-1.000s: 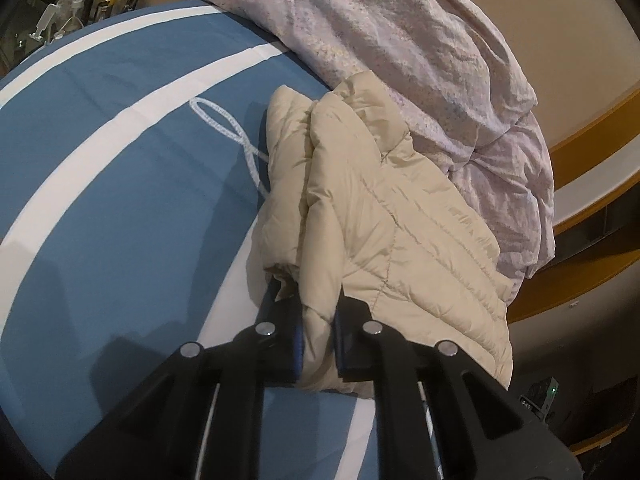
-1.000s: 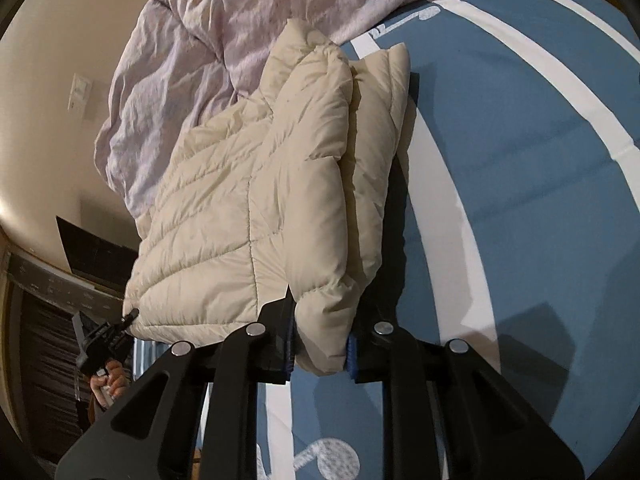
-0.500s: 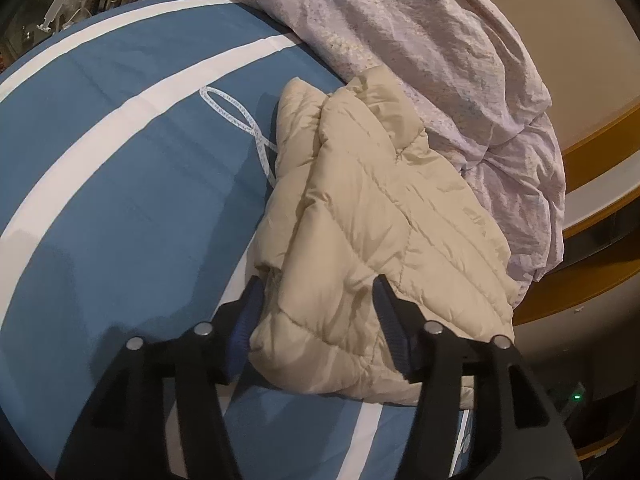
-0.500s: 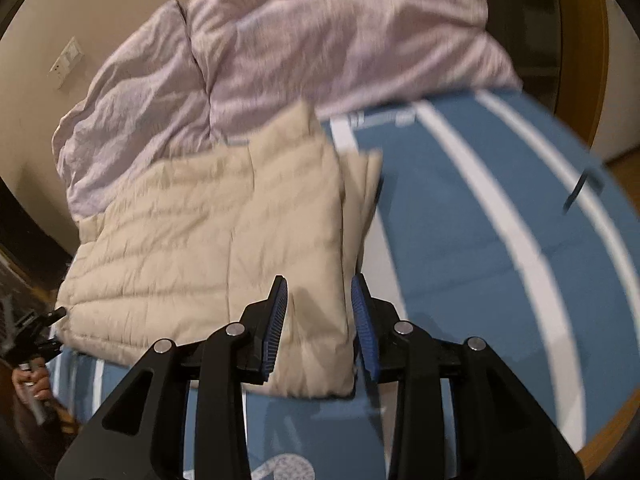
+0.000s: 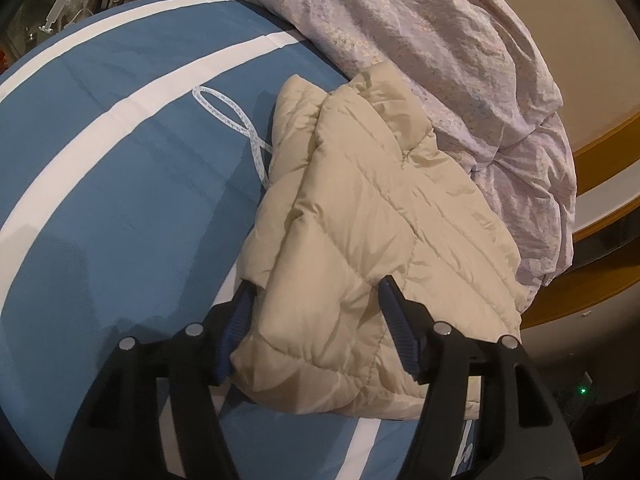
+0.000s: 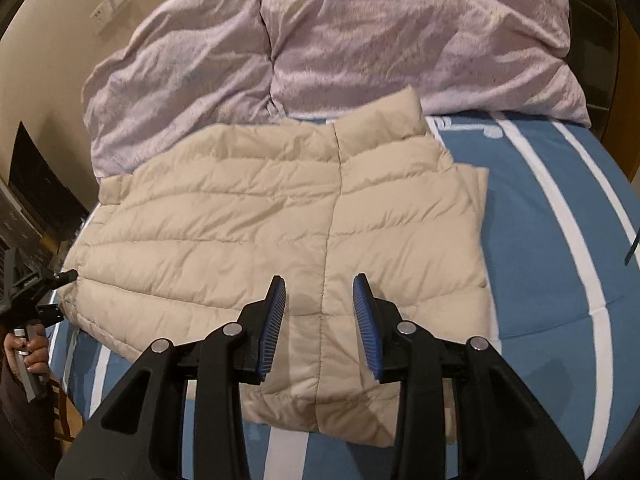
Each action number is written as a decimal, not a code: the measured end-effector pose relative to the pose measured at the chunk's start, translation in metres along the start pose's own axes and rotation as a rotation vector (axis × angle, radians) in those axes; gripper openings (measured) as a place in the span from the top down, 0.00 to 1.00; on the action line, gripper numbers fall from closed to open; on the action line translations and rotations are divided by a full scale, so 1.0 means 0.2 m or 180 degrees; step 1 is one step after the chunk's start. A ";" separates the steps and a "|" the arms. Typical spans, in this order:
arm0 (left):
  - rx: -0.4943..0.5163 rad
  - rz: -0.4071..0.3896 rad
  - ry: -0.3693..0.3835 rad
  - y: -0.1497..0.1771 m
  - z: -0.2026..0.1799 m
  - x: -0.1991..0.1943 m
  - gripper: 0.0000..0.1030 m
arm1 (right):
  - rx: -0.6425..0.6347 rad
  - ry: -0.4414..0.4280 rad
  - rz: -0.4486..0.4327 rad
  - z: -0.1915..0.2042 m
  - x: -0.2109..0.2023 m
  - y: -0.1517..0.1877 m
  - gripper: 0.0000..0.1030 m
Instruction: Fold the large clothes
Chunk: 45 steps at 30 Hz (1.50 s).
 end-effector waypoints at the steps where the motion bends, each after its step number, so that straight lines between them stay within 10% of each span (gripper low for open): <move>1: -0.0004 -0.0001 -0.0005 0.00 0.00 0.00 0.38 | -0.0005 0.0022 0.0013 -0.01 0.01 0.01 0.64; 37: -0.0040 0.0111 0.0020 -0.02 -0.01 0.08 0.29 | -0.0221 0.0366 0.0185 -0.01 0.15 0.11 0.64; 45: 0.0005 0.0125 0.0043 -0.01 -0.03 0.10 0.43 | -0.0308 0.0427 0.0141 0.00 0.16 0.10 0.63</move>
Point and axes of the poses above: each gripper's, at about its wrist camera, not at the fingertips, and x roughly the way its jaws point, z to its left, y to its underside, the point moved 10 cm from there along x, roughly the way its jaws point, and after that the axes turned 7 degrees about x, right-handed, at the moved point
